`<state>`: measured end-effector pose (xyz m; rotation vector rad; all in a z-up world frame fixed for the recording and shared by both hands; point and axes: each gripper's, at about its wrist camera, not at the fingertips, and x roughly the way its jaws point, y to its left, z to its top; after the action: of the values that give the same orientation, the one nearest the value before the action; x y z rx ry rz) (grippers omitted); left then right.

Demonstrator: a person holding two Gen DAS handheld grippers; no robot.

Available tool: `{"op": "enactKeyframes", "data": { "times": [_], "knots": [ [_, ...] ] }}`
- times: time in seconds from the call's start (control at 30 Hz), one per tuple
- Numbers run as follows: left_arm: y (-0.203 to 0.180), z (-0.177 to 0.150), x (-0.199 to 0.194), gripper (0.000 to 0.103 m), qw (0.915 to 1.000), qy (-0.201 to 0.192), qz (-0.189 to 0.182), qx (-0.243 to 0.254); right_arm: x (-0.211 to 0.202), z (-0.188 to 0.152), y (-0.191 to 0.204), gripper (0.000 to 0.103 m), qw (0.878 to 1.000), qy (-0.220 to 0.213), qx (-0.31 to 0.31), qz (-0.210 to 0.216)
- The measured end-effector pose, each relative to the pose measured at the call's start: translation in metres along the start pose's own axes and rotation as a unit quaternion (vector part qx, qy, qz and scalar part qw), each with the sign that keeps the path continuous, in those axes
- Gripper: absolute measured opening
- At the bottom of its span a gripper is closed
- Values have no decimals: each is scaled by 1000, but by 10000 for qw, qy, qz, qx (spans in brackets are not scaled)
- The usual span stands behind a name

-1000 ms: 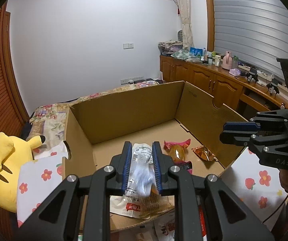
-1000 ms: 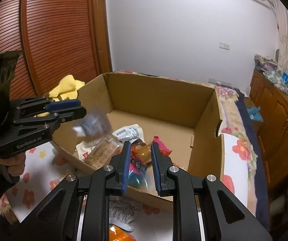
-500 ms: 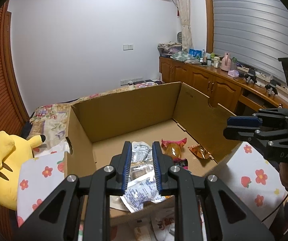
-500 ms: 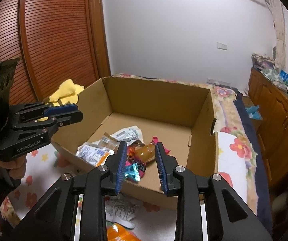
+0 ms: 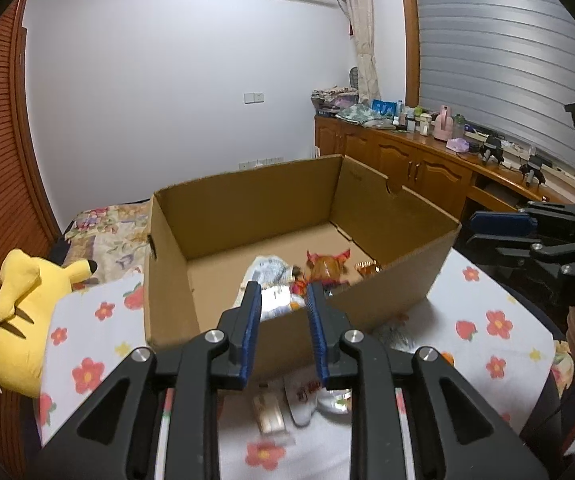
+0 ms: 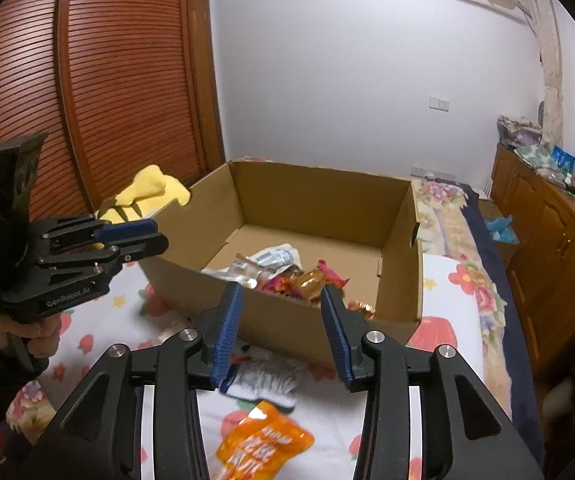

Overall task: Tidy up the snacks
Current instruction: 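Move the right tool to the orange chicken-feet pouch while the left tool moves to the wrapped cake bar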

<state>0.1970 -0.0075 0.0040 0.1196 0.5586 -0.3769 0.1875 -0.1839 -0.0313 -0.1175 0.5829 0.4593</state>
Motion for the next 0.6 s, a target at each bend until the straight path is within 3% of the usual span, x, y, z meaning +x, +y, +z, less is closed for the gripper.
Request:
{"op": "enactKeyframes", "data": {
  "times": [0.43, 0.6],
  "knots": [
    [3, -65, 14, 27, 9979, 580, 133, -256, -9, -56, 15, 53, 9990, 217, 383, 41],
    [6, -76, 26, 38, 9965, 764, 146, -300, -4, -70, 13, 56, 9979, 337, 542, 67]
  ]
}}
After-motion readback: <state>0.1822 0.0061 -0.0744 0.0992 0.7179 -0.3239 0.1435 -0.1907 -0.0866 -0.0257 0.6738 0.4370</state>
